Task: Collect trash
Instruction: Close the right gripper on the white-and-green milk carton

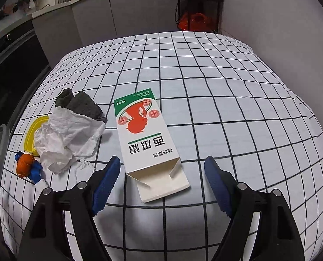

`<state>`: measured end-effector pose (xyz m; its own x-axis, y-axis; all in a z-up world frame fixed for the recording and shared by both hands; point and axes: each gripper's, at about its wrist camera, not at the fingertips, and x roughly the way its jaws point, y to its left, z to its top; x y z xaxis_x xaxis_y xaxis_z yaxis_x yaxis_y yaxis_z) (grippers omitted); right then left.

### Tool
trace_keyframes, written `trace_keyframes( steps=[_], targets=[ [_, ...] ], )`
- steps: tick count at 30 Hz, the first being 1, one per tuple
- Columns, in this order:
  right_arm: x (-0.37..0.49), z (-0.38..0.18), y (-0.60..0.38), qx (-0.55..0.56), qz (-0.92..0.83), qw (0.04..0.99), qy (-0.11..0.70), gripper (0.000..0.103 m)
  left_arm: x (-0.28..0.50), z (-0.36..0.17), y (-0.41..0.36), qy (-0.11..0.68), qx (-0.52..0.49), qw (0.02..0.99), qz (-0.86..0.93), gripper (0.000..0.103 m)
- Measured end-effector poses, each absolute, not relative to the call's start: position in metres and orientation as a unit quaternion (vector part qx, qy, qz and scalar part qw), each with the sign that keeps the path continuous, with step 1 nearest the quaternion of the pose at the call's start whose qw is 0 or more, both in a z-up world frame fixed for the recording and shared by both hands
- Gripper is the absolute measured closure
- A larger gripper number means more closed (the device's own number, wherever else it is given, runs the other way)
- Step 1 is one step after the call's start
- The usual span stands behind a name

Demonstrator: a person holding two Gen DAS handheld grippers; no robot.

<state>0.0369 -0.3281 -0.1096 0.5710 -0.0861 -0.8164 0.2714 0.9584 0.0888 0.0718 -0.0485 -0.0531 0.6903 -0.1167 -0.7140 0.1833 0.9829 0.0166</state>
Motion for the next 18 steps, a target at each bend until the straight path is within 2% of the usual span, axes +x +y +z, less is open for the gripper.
trace_keyframes(
  steps=[13,14,15,18],
  targets=[
    [0.075,-0.118,-0.328,0.089,-0.080,0.875,0.469,0.027,0.079,-0.074,-0.057,0.408,0.059,0.908,-0.080,0.009],
    [0.073,-0.119,-0.327,0.086,-0.082,0.876,0.467,0.030,0.080,-0.075,-0.058,0.409,0.060,0.907,-0.080,0.009],
    [0.073,-0.118,-0.326,0.082,-0.083,0.877,0.466,0.039,0.080,-0.076,-0.059,0.409,0.061,0.907,-0.080,0.009],
    [0.074,-0.118,-0.324,0.079,-0.084,0.879,0.463,0.047,0.079,-0.077,-0.061,0.409,0.061,0.906,-0.086,0.009]
  ],
)
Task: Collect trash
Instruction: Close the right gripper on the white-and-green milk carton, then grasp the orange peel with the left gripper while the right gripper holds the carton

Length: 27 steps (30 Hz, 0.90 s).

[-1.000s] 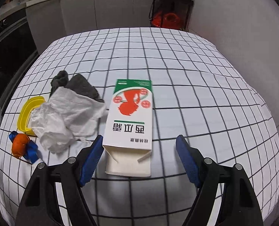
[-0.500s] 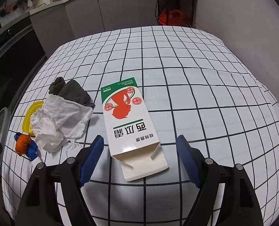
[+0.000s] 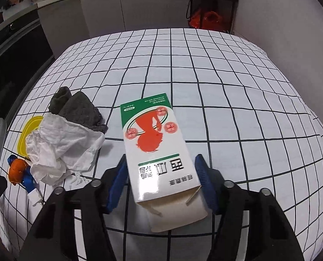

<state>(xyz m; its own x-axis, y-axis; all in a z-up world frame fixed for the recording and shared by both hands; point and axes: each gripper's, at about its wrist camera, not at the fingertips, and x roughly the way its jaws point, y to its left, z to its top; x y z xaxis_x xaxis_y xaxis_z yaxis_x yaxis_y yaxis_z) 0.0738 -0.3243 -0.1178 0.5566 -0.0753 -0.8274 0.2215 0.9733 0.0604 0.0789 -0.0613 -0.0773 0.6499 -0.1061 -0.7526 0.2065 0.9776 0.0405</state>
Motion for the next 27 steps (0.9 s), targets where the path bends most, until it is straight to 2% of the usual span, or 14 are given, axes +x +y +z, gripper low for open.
trace_keyframes(
  steps=[13,19,21,25,27],
  targets=[
    [0.056,-0.111,-0.334,0.110,-0.083,0.881,0.452,0.049,0.085,-0.081,-0.089,0.378,0.087,0.918,-0.082,0.010],
    [0.055,-0.110,-0.336,0.115,-0.082,0.881,0.452,0.049,0.085,-0.085,-0.097,0.382,0.099,0.915,-0.088,0.025],
    [0.055,-0.110,-0.337,0.115,-0.083,0.880,0.453,0.049,0.086,-0.088,-0.099,0.387,0.102,0.912,-0.089,0.036],
    [0.055,-0.110,-0.337,0.117,-0.085,0.879,0.453,0.049,0.084,-0.091,-0.102,0.389,0.105,0.911,-0.088,0.048],
    [0.055,-0.110,-0.337,0.119,-0.085,0.880,0.453,0.049,0.083,-0.091,-0.101,0.392,0.102,0.910,-0.091,0.057]
  ],
)
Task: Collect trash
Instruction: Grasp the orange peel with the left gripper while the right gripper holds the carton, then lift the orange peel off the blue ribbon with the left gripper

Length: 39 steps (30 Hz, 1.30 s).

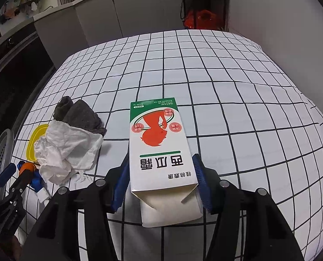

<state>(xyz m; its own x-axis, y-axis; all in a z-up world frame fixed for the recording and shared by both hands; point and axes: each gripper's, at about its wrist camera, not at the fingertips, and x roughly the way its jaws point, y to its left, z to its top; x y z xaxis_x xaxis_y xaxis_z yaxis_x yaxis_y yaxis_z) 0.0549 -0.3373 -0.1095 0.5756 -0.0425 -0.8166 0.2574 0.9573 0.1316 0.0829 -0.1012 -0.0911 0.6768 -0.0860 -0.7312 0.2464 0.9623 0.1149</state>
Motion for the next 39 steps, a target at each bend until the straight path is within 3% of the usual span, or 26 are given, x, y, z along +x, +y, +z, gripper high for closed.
trace_keyframes(
  steps=[6,12,32,39],
  targets=[
    [0.055,-0.108,-0.335,0.118,-0.084,0.880,0.452,0.049,0.083,-0.088,-0.095,0.395,0.089,0.909,-0.098,0.073],
    [0.053,-0.107,-0.333,0.119,-0.082,0.881,0.450,0.049,0.084,-0.082,-0.090,0.397,0.075,0.909,-0.106,0.079],
    [0.051,-0.105,-0.326,0.118,-0.075,0.883,0.449,0.050,0.073,-0.081,-0.075,0.405,0.064,0.903,-0.128,0.080],
    [0.053,-0.104,-0.324,0.116,-0.072,0.884,0.448,0.050,0.065,-0.086,-0.071,0.413,0.076,0.898,-0.130,0.076]
  ],
)
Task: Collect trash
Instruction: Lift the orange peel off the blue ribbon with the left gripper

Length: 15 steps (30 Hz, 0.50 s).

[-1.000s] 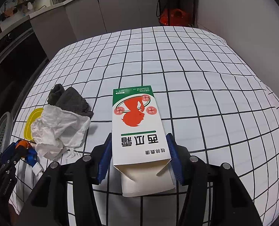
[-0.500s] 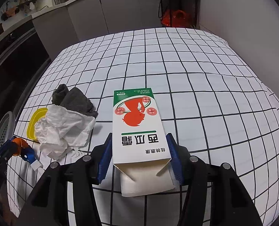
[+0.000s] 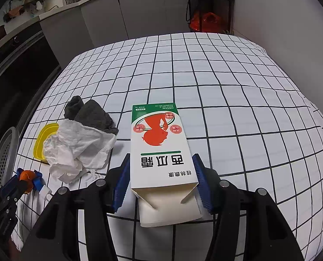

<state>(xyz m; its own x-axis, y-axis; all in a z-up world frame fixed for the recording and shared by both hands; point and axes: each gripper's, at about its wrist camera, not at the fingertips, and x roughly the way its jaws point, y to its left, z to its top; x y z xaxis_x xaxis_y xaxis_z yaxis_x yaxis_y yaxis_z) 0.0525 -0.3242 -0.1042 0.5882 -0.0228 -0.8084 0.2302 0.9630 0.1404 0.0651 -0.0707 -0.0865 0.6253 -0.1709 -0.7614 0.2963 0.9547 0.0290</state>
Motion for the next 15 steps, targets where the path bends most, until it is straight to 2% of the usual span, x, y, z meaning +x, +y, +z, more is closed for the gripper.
trace_keyframes(
  steps=[4,9,15],
  targets=[
    [0.052,-0.103,-0.323,0.117,-0.071,0.884,0.447,0.050,0.062,-0.087,-0.069,0.414,0.079,0.898,-0.130,0.072],
    [0.053,-0.103,-0.322,0.117,-0.072,0.884,0.446,0.050,0.054,-0.084,-0.066,0.406,0.080,0.901,-0.130,0.051],
    [0.053,-0.103,-0.321,0.116,-0.071,0.885,0.445,0.050,0.044,-0.084,-0.067,0.402,0.086,0.902,-0.133,0.051]
  ],
)
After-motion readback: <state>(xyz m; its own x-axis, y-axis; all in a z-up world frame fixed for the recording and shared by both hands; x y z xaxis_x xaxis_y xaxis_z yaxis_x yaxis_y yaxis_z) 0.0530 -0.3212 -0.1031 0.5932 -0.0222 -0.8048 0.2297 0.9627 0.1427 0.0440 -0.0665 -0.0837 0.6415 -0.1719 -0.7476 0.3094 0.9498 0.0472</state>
